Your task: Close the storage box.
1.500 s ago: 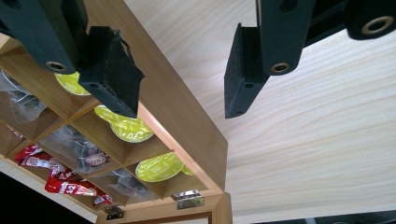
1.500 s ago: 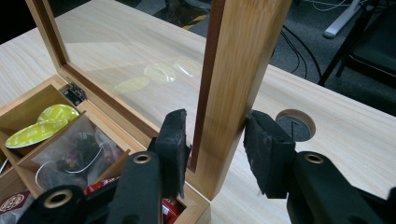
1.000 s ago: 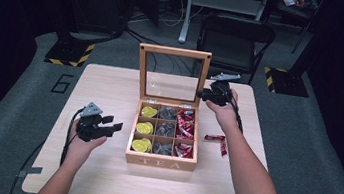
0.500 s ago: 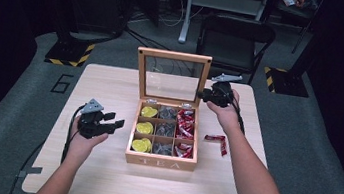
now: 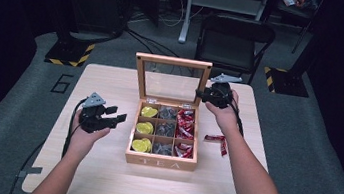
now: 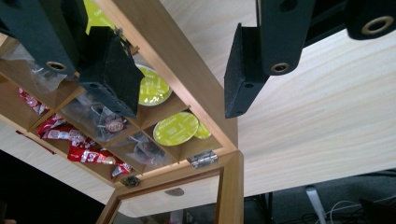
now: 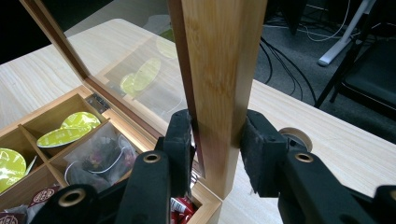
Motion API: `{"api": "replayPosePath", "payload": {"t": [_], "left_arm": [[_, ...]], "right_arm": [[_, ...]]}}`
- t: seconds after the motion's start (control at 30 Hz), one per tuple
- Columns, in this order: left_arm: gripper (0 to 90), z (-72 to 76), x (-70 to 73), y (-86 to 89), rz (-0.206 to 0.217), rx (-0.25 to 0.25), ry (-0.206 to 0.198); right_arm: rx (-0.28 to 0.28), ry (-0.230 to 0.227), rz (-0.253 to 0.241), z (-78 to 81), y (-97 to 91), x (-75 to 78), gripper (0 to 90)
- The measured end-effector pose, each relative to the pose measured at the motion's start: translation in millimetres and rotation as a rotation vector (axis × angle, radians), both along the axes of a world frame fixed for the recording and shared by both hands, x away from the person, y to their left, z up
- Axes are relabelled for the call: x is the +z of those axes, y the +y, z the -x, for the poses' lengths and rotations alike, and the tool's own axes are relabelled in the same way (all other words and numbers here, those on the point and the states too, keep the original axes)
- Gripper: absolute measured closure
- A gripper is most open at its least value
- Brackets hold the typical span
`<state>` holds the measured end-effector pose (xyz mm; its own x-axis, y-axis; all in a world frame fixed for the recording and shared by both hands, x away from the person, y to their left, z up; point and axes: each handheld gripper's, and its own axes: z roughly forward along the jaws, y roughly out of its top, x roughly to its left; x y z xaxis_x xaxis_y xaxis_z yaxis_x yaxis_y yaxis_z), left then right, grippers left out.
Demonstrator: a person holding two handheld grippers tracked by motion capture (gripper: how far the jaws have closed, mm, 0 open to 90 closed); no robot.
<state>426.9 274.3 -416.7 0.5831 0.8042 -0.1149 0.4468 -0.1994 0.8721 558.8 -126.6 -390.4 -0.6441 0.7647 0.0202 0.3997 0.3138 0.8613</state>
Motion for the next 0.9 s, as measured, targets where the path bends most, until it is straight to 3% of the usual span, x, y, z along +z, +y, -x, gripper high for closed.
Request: {"api": "replayPosePath", "payload": {"t": [0.23, 0.53, 0.9], "left_arm": [[46.8, -16.8, 18.6, -3.1, 0.015, -0.01, 0.02], [46.9, -37.7, 44.2, -7.3, 0.019, -0.013, 0.001], [48.2, -55.3, 68.1, -19.9, -0.016, -0.035, 0.004]], "right_arm": [[0.009, 0.013, -0.006, 4.0, -1.3, 0.8, 63.2], [0.023, 0.01, -0.002, 10.6, -2.3, 0.2, 62.1], [0.025, -0.007, -0.016, 15.5, -3.3, -2.3, 60.8]]}}
